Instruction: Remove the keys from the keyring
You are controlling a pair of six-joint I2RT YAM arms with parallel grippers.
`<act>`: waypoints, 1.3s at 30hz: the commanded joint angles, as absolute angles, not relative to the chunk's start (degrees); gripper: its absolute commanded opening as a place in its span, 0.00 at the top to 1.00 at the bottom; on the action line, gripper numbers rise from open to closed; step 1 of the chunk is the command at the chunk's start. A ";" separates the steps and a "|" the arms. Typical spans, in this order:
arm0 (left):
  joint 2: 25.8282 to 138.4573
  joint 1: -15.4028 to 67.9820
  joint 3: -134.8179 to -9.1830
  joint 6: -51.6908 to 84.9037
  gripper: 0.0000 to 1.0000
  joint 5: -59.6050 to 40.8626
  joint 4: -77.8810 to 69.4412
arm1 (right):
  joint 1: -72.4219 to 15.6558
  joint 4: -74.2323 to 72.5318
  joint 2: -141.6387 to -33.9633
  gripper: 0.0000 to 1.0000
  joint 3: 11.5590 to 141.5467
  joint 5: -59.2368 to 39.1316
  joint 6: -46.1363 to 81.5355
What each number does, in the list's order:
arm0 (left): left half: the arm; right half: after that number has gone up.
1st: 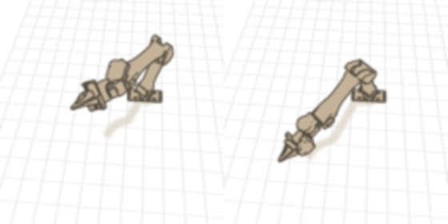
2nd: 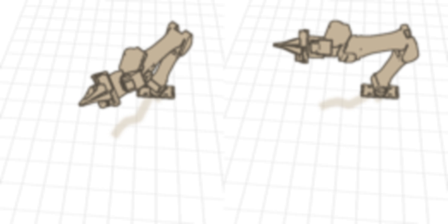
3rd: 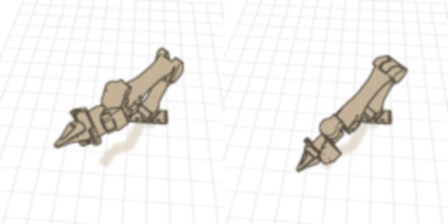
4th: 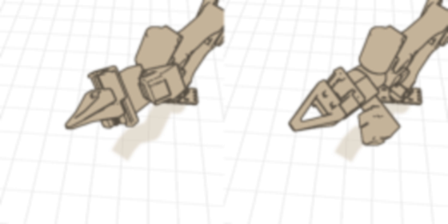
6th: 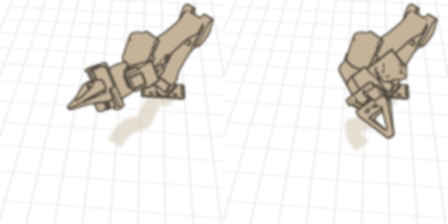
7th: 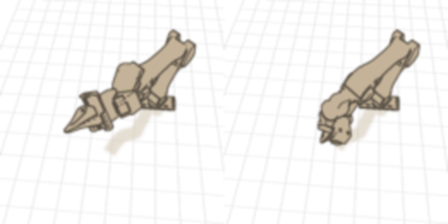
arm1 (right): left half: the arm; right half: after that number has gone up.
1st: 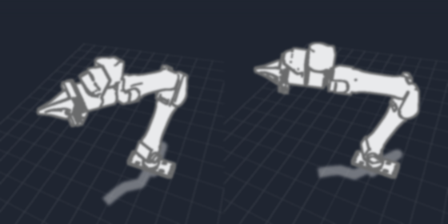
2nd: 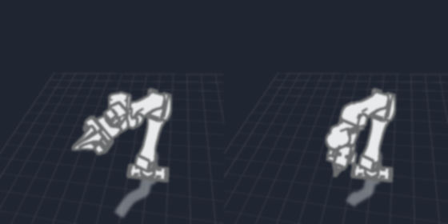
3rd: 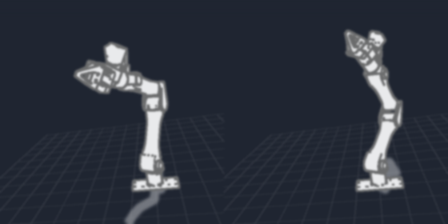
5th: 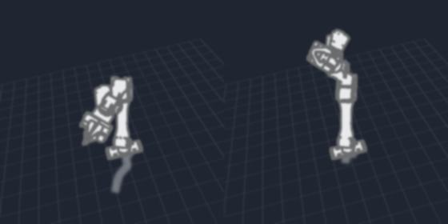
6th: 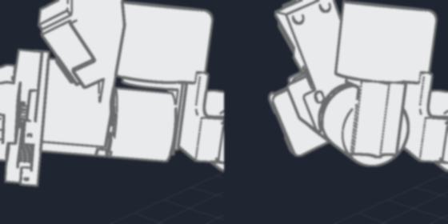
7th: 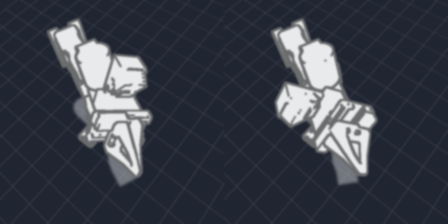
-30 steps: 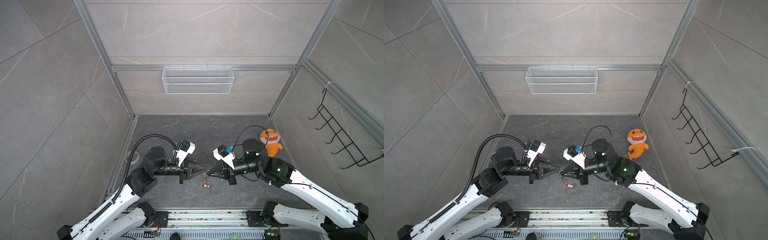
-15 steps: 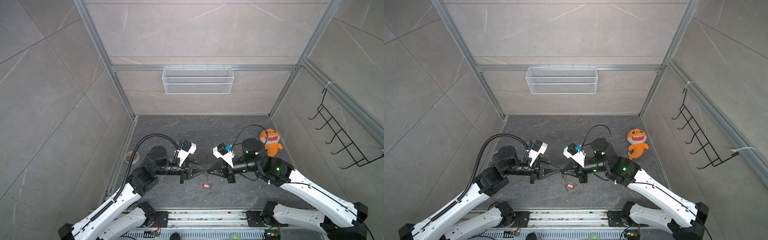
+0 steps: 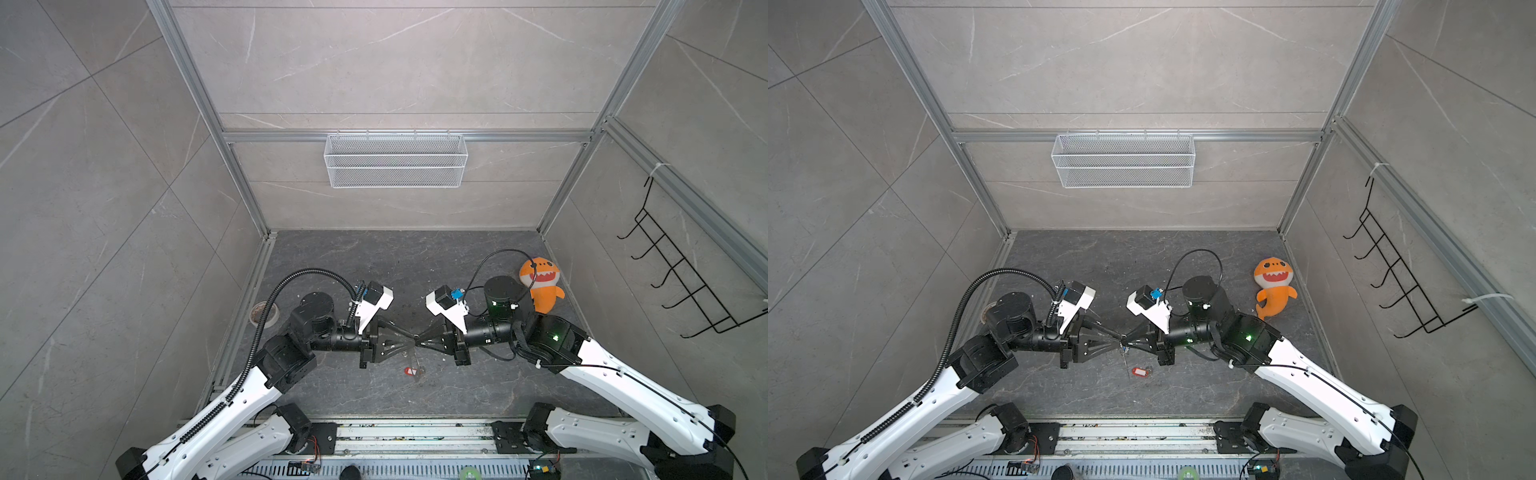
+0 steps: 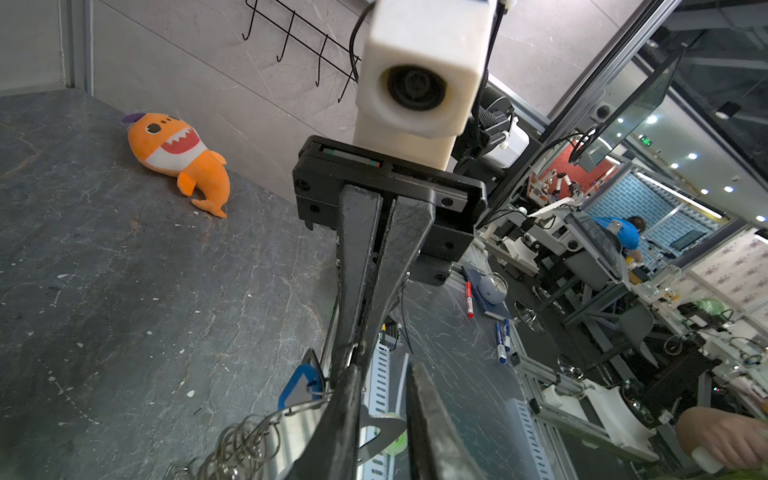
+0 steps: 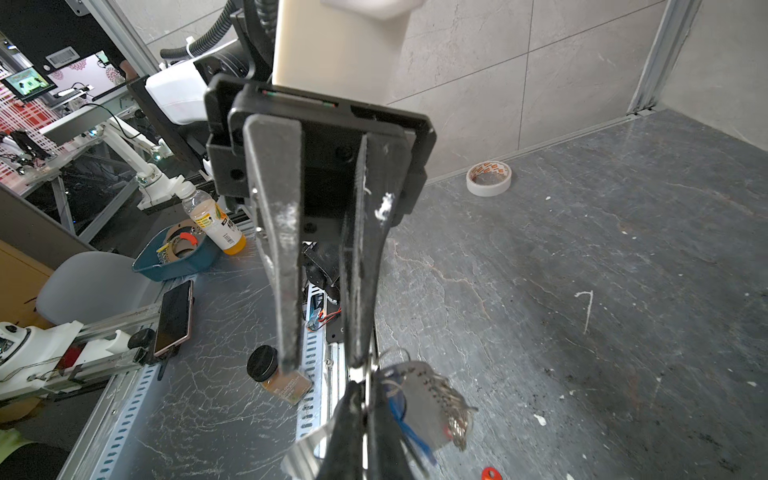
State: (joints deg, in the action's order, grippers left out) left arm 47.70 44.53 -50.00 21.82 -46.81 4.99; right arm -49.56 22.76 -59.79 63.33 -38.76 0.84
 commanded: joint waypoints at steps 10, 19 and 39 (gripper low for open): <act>45.35 44.30 -51.34 20.30 0.67 -41.65 6.95 | -49.55 19.25 -58.89 1.00 63.65 -39.74 2.49; 44.08 44.30 -52.09 19.38 0.60 -38.95 9.15 | -49.56 18.72 -58.36 1.00 63.26 -42.48 2.25; 46.03 44.36 -51.59 21.24 0.75 -45.12 4.46 | -49.57 17.10 -61.00 1.00 63.42 -40.89 3.78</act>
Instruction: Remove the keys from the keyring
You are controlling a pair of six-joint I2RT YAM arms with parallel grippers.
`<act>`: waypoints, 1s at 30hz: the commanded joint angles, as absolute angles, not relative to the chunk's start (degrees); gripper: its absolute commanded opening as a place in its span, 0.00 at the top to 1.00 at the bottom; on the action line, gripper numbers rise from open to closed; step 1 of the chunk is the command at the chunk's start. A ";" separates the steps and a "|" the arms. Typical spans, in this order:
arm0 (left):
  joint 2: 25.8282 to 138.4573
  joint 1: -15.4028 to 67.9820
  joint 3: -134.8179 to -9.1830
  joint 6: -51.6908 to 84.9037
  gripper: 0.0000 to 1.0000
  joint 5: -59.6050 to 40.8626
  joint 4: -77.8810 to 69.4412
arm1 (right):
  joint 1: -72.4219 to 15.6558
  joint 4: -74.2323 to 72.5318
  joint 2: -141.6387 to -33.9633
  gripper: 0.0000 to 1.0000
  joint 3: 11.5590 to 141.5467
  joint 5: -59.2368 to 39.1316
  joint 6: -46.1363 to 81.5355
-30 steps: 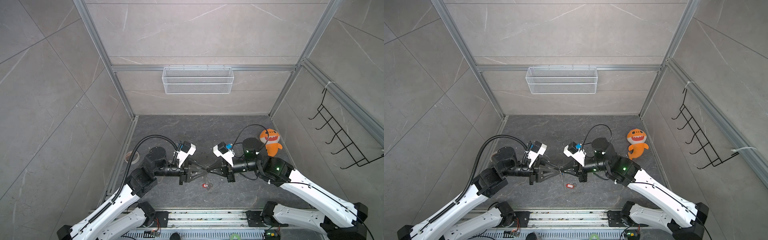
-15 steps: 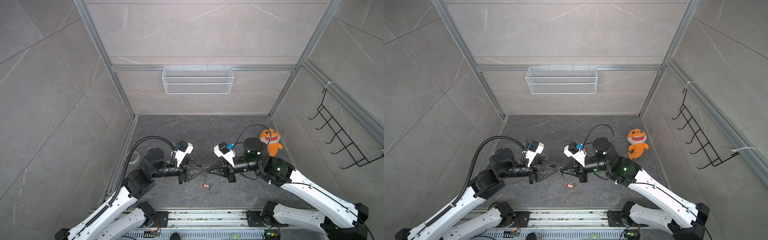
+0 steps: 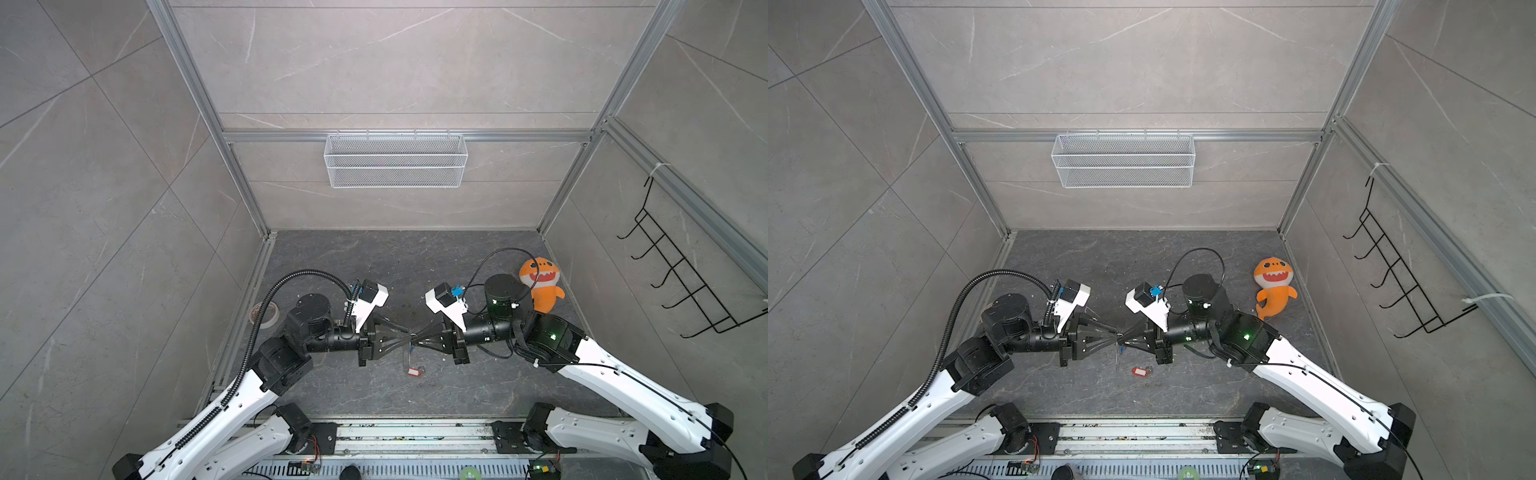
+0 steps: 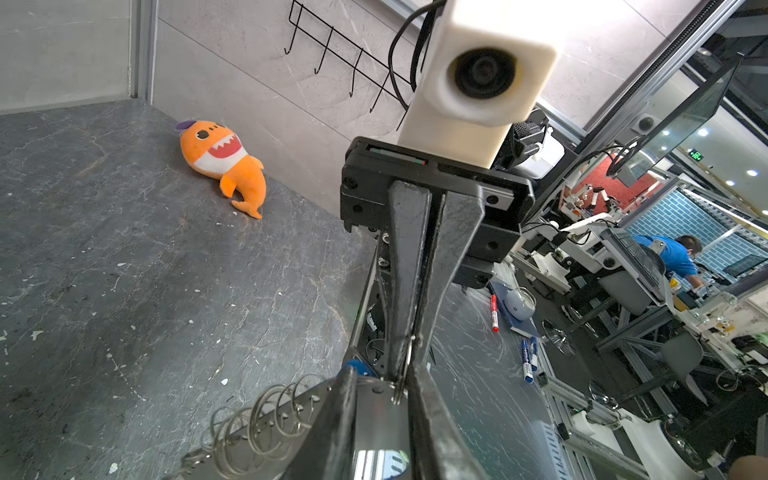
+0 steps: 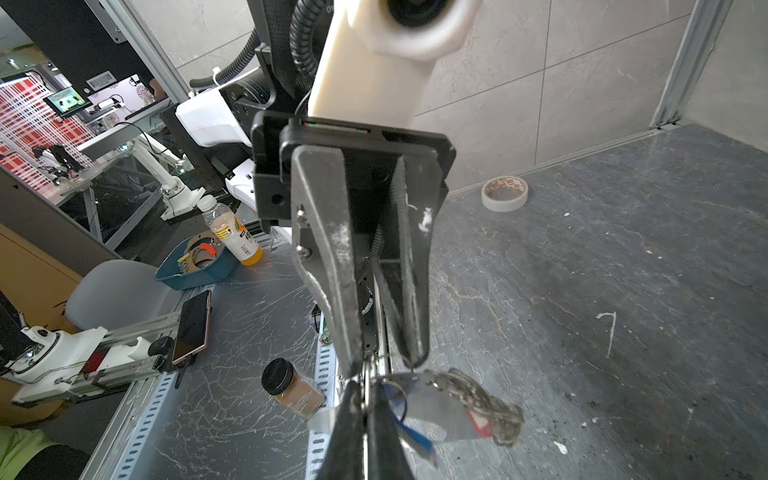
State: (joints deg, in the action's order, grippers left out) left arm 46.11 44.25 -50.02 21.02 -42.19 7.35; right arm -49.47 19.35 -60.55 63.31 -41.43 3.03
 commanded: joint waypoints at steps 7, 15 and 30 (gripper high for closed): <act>44.56 44.37 -51.77 20.60 0.78 -43.95 5.41 | -49.57 17.58 -60.91 1.00 63.29 -39.94 3.83; 47.38 44.59 -52.10 21.45 0.80 -47.79 5.27 | -49.57 16.84 -60.99 1.00 63.46 -38.95 4.49; 44.61 44.63 -51.89 19.48 1.00 -41.39 6.96 | -49.57 17.50 -60.01 0.85 62.83 -36.61 4.84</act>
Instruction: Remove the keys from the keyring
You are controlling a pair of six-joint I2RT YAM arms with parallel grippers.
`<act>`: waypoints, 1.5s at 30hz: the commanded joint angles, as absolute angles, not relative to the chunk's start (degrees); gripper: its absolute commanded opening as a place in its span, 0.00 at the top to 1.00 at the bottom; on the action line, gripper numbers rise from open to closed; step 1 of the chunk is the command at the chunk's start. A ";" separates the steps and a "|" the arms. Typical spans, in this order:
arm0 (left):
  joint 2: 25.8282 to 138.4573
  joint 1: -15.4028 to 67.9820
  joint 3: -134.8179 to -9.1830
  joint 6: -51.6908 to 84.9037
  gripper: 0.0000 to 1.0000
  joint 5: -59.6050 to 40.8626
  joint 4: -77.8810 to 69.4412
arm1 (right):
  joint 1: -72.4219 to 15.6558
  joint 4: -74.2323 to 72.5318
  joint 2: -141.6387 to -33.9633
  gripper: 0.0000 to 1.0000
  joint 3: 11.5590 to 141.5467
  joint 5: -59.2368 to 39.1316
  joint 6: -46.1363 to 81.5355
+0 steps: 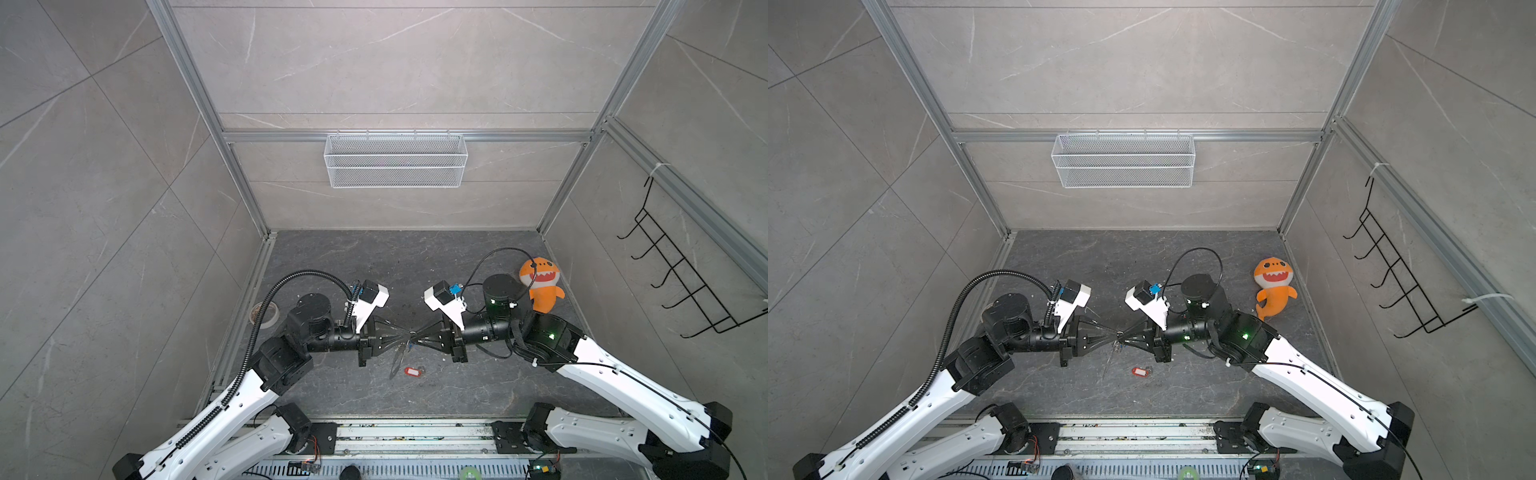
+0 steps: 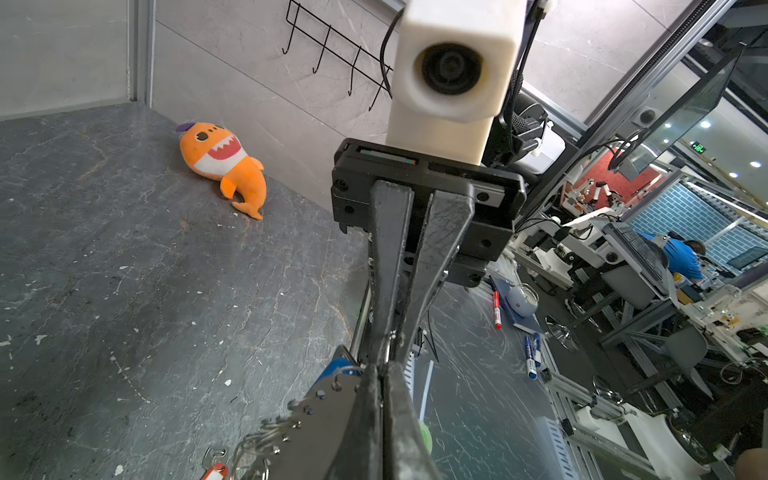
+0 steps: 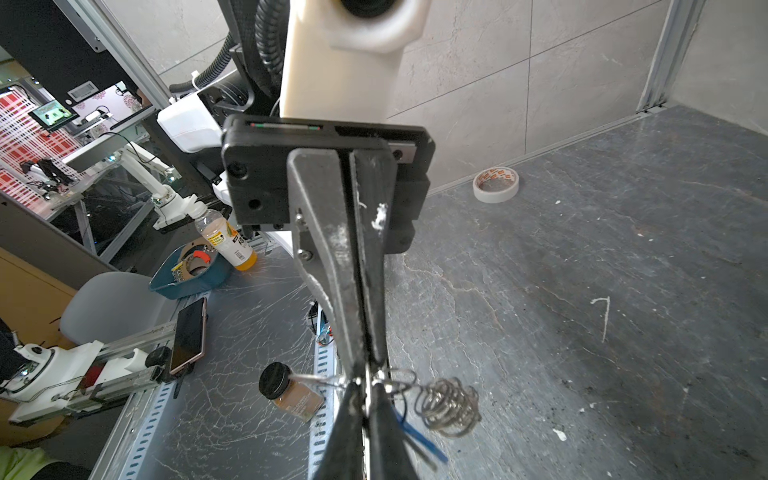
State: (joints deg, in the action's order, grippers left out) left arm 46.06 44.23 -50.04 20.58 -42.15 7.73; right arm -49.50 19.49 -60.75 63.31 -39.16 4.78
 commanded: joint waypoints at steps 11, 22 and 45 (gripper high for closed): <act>41.19 44.60 -50.91 18.52 1.00 -39.72 5.83 | -49.57 13.69 -49.74 0.59 56.23 -31.10 6.54; 38.72 44.65 -46.53 21.90 1.00 -40.66 -3.58 | -49.56 -1.39 -51.35 0.58 53.73 -34.41 13.99; 37.04 44.61 -46.49 25.10 1.00 -34.28 -1.58 | -55.12 4.56 -54.07 0.58 51.19 -23.82 6.98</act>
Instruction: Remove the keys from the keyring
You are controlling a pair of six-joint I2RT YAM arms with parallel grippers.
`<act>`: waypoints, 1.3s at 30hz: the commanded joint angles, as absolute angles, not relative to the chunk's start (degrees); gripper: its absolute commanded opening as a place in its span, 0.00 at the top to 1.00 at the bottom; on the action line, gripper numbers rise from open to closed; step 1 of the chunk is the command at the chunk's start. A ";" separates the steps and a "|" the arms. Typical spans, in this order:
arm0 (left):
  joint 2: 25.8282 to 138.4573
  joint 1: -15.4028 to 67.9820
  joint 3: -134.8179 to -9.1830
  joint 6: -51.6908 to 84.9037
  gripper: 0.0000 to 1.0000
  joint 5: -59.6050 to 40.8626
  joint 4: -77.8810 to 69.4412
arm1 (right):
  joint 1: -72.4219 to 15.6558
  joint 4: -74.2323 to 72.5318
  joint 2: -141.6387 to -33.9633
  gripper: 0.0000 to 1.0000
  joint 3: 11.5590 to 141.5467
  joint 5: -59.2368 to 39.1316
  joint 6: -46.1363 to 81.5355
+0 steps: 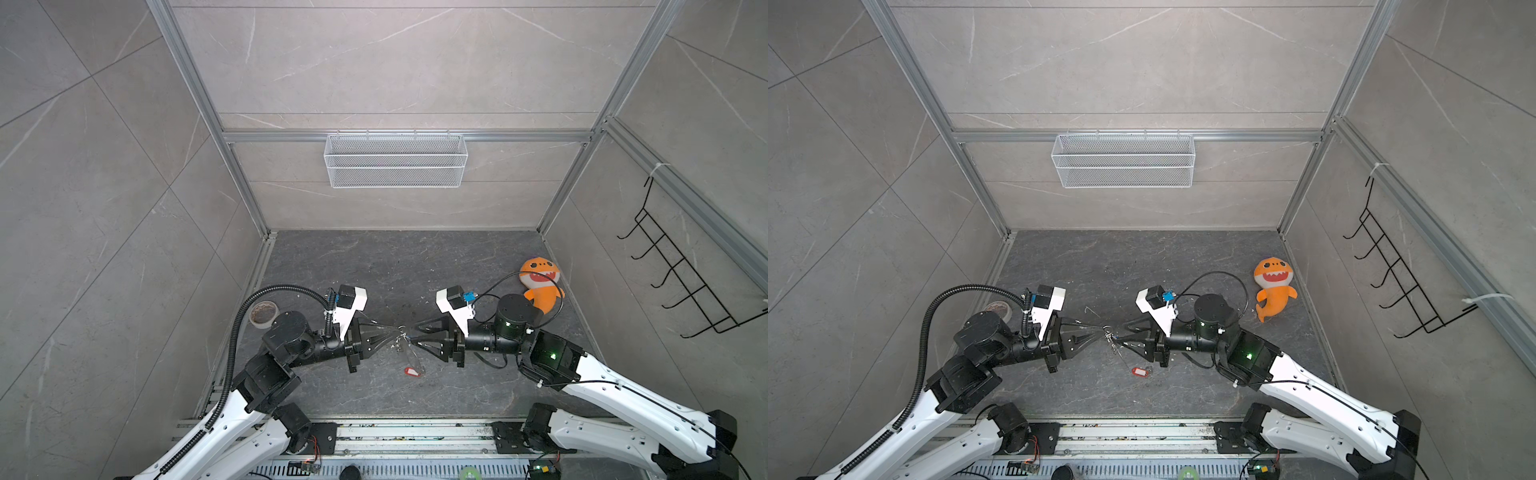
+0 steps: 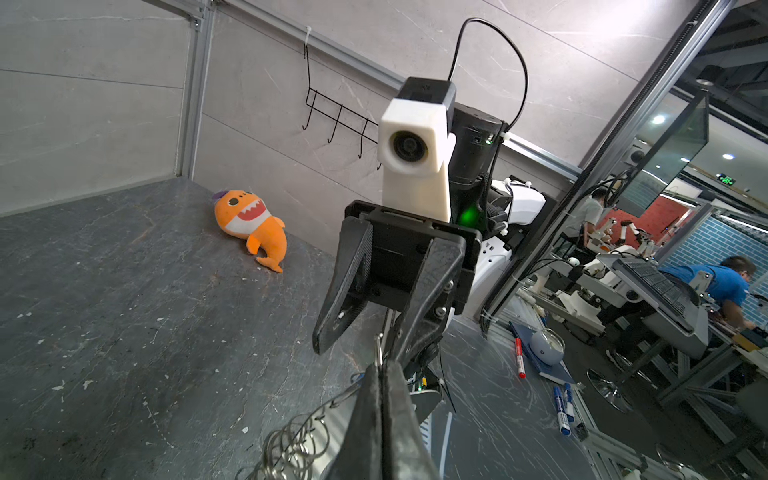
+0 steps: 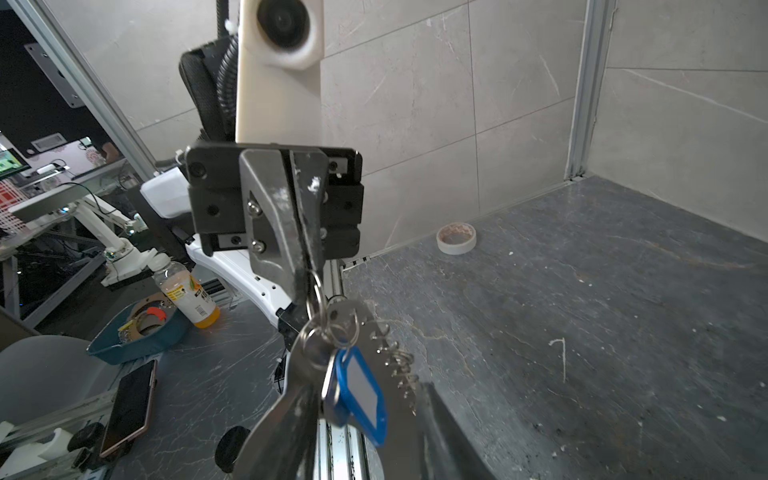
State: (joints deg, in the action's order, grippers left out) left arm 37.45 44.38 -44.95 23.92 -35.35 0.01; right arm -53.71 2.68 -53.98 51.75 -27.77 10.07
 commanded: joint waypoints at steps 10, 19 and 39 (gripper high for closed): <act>37.76 44.67 -46.49 25.85 1.00 -33.65 -1.56 | -59.75 4.48 -56.03 0.57 51.73 -15.00 4.53; 37.98 44.67 -46.63 26.88 1.00 -34.19 -0.40 | -60.13 5.19 -56.79 0.76 52.55 -12.99 3.59; 42.46 44.65 -53.66 24.10 1.00 -34.99 13.72 | -60.21 21.43 -55.23 1.00 60.02 -9.75 -4.06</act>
State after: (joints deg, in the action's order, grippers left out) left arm 42.02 44.38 -50.81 25.52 -32.64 13.28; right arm -59.99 17.39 -55.75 57.43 -10.66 -1.63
